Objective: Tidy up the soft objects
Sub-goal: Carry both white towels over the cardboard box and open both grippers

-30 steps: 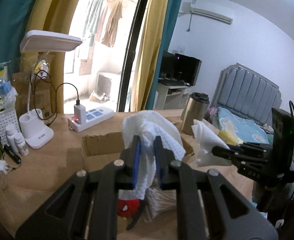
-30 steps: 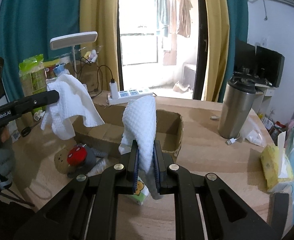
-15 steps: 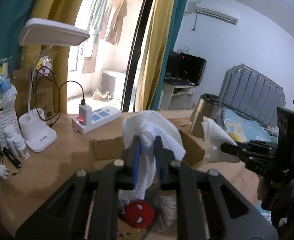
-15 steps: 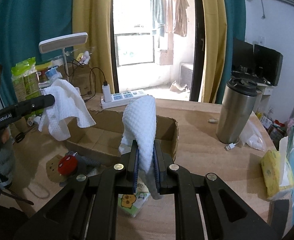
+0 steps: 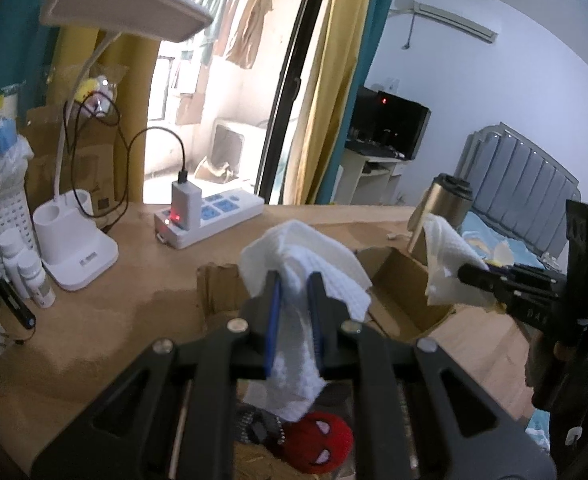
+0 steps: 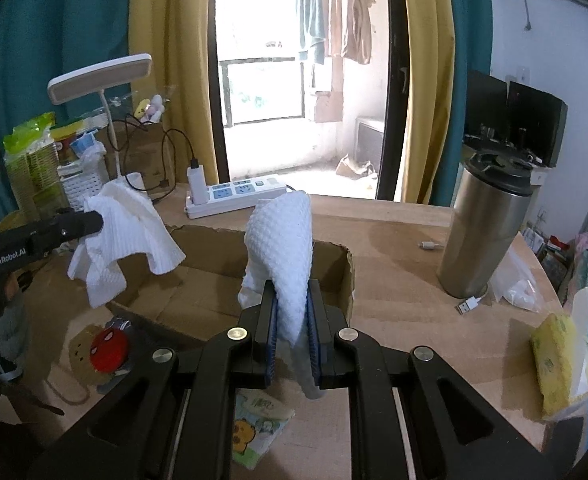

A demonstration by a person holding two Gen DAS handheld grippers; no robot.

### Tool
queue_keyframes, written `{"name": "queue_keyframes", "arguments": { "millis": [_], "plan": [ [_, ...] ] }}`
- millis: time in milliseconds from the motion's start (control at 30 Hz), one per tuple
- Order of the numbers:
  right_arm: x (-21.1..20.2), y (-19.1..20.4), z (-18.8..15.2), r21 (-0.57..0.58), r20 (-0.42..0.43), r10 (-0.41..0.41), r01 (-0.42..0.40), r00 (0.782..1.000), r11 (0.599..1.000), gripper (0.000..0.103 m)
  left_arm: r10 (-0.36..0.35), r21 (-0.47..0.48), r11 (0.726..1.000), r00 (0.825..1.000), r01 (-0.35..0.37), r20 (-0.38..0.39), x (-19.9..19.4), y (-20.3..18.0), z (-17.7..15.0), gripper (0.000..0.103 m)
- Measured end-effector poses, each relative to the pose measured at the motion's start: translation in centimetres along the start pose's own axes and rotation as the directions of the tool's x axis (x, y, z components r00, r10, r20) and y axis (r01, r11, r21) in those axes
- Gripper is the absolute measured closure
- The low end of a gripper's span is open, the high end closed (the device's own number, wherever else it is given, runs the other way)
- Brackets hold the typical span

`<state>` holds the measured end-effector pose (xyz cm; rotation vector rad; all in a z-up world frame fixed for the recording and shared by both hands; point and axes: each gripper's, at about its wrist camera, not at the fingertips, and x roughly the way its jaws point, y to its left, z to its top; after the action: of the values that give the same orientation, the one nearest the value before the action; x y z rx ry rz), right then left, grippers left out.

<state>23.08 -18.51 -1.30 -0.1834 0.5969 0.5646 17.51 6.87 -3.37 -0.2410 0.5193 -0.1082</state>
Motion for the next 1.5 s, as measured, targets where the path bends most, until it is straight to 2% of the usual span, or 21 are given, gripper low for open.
{"name": "queue_keyframes", "arguments": {
  "millis": [467, 733, 1000, 1233, 1300, 1400, 1433, 1500],
  "plan": [
    [4.9, -0.6, 0.5, 0.015, -0.048, 0.002, -0.001, 0.999, 1.0, 0.089, 0.009, -0.005, 1.0, 0.998, -0.009, -0.056, 3.9, 1.8, -0.7, 0.089],
    [7.5, -0.7, 0.0, 0.011, -0.1, -0.019, 0.02, 0.995, 1.0, 0.089, 0.026, -0.005, 1.0, 0.992, -0.027, -0.125, 6.5, 2.6, -1.3, 0.089],
    [7.9, -0.4, -1.3, 0.023, -0.17, -0.066, 0.07, 0.983, 0.997, 0.089, 0.034, 0.01, 0.999, 0.99, -0.033, -0.138, 7.2, 3.0, -1.5, 0.087],
    [6.8, -0.1, -2.3, 0.051, -0.176, -0.067, 0.077, 0.982, 0.996, 0.088, 0.05, 0.038, 0.998, 0.988, -0.045, -0.148, 6.9, 2.5, -1.0, 0.086],
    [6.5, -0.2, -2.3, 0.07, -0.167, -0.062, 0.074, 0.984, 0.995, 0.086, 0.066, 0.052, 0.997, 0.988, -0.059, -0.137, 6.3, 2.1, -0.7, 0.083],
    [5.9, -0.3, -2.1, 0.088, -0.143, -0.047, 0.06, 0.989, 0.994, 0.067, 0.077, 0.052, 0.996, 0.989, -0.071, -0.124, 5.7, 1.9, -0.3, 0.076],
    [5.8, -0.2, -2.0, 0.09, -0.136, -0.041, 0.054, 0.99, 0.994, 0.065, 0.08, 0.051, 0.996, 0.989, -0.074, -0.121, 5.5, 1.8, -0.3, 0.073],
    [5.4, 0.0, -1.8, 0.083, -0.122, -0.04, 0.05, 0.992, 0.995, 0.063, 0.083, 0.048, 0.996, 0.99, -0.078, -0.11, 4.9, 1.6, -0.1, 0.061]
  ]
}}
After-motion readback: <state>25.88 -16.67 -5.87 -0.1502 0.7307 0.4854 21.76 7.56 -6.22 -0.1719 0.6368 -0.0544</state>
